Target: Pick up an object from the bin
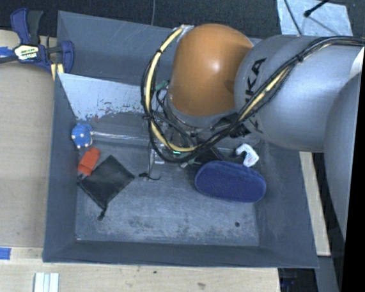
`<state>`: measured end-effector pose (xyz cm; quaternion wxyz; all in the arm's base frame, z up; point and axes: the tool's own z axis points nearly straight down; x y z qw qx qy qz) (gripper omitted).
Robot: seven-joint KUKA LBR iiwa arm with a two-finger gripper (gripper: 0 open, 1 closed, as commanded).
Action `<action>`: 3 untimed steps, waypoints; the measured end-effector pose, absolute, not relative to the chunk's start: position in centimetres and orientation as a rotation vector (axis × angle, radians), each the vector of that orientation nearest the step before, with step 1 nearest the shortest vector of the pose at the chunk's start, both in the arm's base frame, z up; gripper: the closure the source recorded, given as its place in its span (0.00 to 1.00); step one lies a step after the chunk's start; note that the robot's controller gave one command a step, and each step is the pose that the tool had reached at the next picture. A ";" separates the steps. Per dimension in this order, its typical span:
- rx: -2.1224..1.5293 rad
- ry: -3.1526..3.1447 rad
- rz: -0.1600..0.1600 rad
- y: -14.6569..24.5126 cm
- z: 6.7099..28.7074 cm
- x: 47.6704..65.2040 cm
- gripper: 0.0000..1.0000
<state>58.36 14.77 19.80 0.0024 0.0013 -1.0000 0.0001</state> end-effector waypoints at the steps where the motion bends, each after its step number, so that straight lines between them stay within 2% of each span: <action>1: 0.129 -3.135 -0.001 22.2 6.6 54.7 0.00; 2: -0.527 -3.102 -0.006 24.6 10.1 54.8 0.00; 3: -0.895 -3.016 -0.004 24.1 11.7 54.8 0.00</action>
Offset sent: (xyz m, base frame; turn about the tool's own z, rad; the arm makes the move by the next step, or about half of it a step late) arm -0.0339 0.0720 -0.1280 -0.0733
